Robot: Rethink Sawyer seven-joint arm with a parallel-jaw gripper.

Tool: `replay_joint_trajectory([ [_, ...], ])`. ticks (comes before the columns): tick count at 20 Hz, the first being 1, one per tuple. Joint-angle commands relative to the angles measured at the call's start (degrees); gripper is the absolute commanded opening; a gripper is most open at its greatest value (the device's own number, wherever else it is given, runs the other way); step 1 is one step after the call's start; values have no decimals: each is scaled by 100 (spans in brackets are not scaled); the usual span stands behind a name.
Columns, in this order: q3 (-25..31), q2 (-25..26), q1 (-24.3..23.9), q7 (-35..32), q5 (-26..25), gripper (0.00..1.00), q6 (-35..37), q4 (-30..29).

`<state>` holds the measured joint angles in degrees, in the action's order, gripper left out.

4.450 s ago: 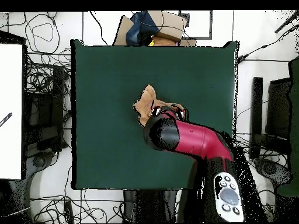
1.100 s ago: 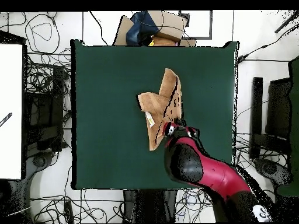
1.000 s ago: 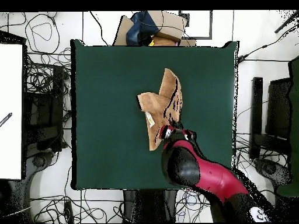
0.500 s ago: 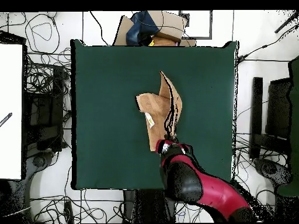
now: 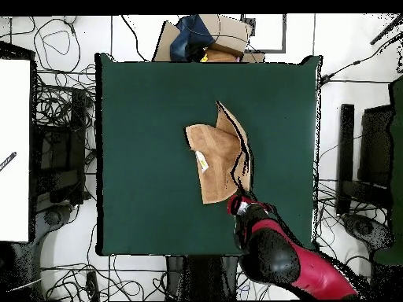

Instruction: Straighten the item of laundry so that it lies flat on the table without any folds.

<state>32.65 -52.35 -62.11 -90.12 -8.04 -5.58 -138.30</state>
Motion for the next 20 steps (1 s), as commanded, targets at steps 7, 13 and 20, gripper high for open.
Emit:
replay_joint_trajectory([
  [7,646,642,-308,-911,-421,0,-42,-117],
  [13,846,727,-656,-775,-489,0,221,-24],
  [20,1373,1184,-1671,-202,-662,0,965,142],
])
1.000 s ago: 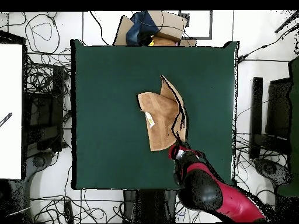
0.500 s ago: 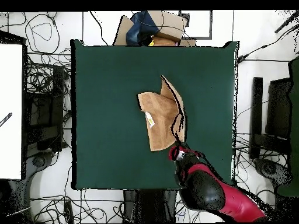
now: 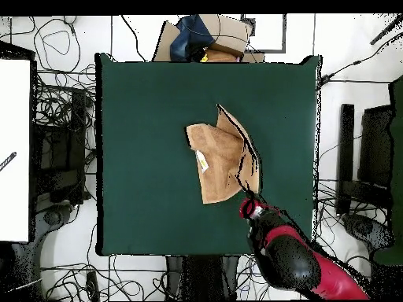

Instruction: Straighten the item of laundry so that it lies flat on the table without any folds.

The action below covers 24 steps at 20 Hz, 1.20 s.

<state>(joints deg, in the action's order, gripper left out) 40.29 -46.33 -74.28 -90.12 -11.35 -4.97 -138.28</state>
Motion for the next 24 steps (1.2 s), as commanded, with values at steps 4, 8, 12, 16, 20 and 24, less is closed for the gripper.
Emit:
replay_joint_trajectory([
  [4,644,877,-939,107,-549,0,1199,279],
  [8,612,1293,-1291,387,-760,0,1568,630],
  [12,603,1688,-1628,680,-1015,0,1966,1010],
  [16,557,2044,-1845,810,-1307,0,2152,1289],
  [20,620,2249,-1994,843,-1465,0,2384,1502],
  [24,715,2368,-2149,918,-1527,0,2694,1675],
])
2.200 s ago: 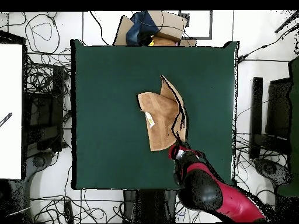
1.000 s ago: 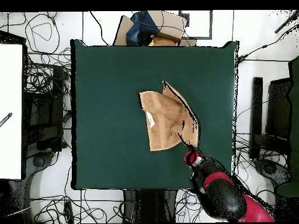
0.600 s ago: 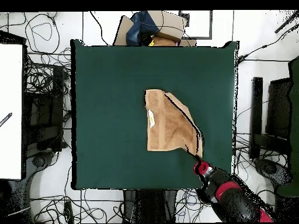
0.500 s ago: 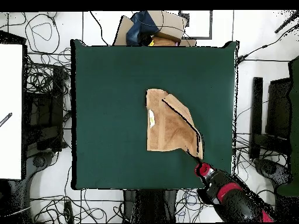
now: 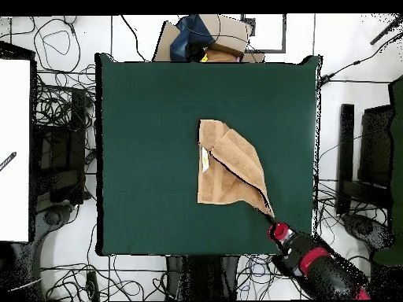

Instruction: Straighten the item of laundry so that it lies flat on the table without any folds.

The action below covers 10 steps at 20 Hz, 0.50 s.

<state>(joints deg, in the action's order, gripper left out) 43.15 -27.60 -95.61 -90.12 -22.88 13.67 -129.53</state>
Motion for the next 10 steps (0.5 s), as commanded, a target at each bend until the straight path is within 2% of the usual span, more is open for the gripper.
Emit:
replay_joint_trajectory([
  [1,465,501,-47,928,-380,0,898,824],
  [10,782,470,-161,904,-100,0,1720,1035],
])
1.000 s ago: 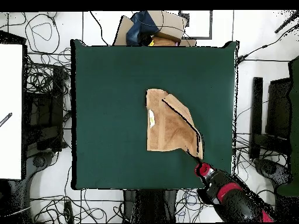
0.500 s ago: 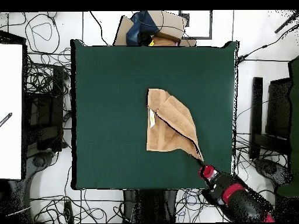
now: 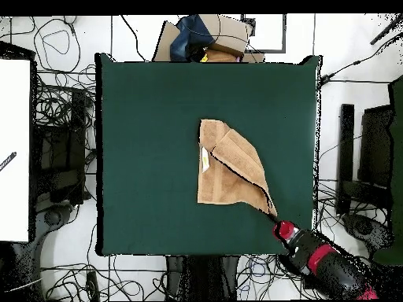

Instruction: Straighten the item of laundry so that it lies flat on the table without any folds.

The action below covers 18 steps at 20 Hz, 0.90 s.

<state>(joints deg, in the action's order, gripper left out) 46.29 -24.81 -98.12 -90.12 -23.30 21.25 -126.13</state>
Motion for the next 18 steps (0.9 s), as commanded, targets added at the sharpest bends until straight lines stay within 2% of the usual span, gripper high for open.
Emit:
replay_joint_trajectory([
  [1,505,189,74,902,-62,0,992,717],
  [9,673,317,-139,1205,-156,0,1506,1075],
  [18,725,713,-282,1636,-245,0,2101,1693],
])
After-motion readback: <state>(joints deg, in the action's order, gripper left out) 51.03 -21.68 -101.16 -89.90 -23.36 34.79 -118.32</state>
